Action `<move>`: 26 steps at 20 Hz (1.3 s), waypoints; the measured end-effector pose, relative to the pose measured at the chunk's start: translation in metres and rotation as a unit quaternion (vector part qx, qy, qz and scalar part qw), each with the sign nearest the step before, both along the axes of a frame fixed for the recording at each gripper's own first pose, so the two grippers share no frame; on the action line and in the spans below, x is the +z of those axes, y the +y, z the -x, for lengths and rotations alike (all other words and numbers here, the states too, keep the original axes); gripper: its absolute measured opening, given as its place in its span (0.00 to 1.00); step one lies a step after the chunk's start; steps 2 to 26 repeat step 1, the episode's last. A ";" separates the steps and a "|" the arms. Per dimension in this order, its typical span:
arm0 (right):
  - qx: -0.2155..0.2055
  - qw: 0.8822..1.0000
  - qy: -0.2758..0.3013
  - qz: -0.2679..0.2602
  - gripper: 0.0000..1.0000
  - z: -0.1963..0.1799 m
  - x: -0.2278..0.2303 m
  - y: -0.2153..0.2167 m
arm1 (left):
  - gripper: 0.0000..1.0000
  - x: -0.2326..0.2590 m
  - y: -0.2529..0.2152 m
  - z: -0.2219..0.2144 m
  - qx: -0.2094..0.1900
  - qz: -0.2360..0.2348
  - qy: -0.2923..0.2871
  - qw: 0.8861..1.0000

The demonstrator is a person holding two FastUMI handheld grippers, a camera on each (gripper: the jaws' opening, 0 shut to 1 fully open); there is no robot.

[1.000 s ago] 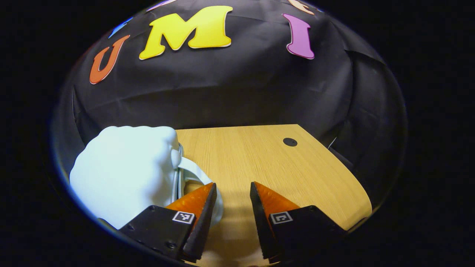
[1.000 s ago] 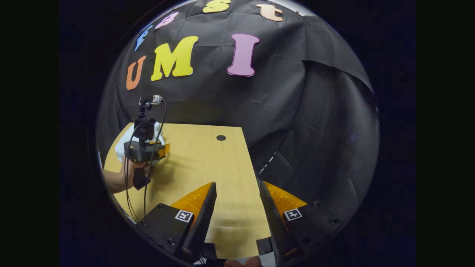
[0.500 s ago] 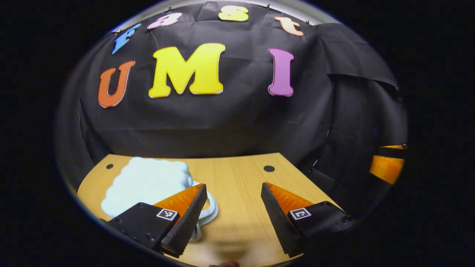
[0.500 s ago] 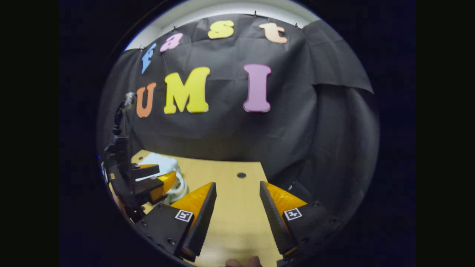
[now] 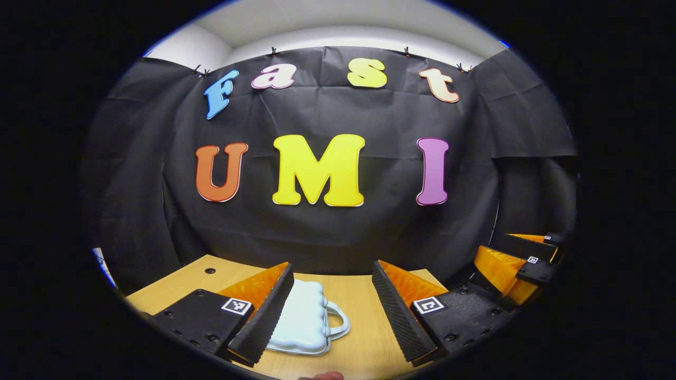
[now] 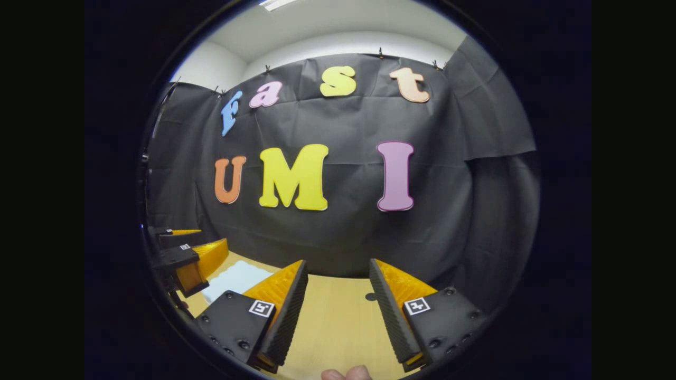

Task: First open the suitcase, pack the skin care products into it, and then close the suitcase.

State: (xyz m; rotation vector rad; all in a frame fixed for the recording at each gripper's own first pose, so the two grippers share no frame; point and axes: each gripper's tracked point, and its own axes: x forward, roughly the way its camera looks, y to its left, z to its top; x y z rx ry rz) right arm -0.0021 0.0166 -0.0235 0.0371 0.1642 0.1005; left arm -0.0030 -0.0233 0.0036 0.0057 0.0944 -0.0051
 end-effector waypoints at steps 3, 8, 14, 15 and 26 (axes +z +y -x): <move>0.002 1.000 0.002 0.000 0.71 0.000 -0.002 0.003 | 0.95 0.001 0.003 0.002 0.005 0.001 0.001 1.000; 0.002 1.000 0.002 0.000 0.71 0.000 -0.002 0.003 | 0.95 0.001 0.003 0.002 0.005 0.001 0.001 1.000; 0.002 1.000 0.002 0.000 0.71 0.000 -0.002 0.003 | 0.95 0.001 0.003 0.002 0.005 0.001 0.001 1.000; 0.002 1.000 0.002 0.000 0.71 0.000 -0.002 0.003 | 0.95 0.001 0.003 0.002 0.005 0.001 0.001 1.000; 0.002 1.000 0.002 0.000 0.71 0.000 -0.002 0.003 | 0.95 0.001 0.003 0.002 0.005 0.001 0.001 1.000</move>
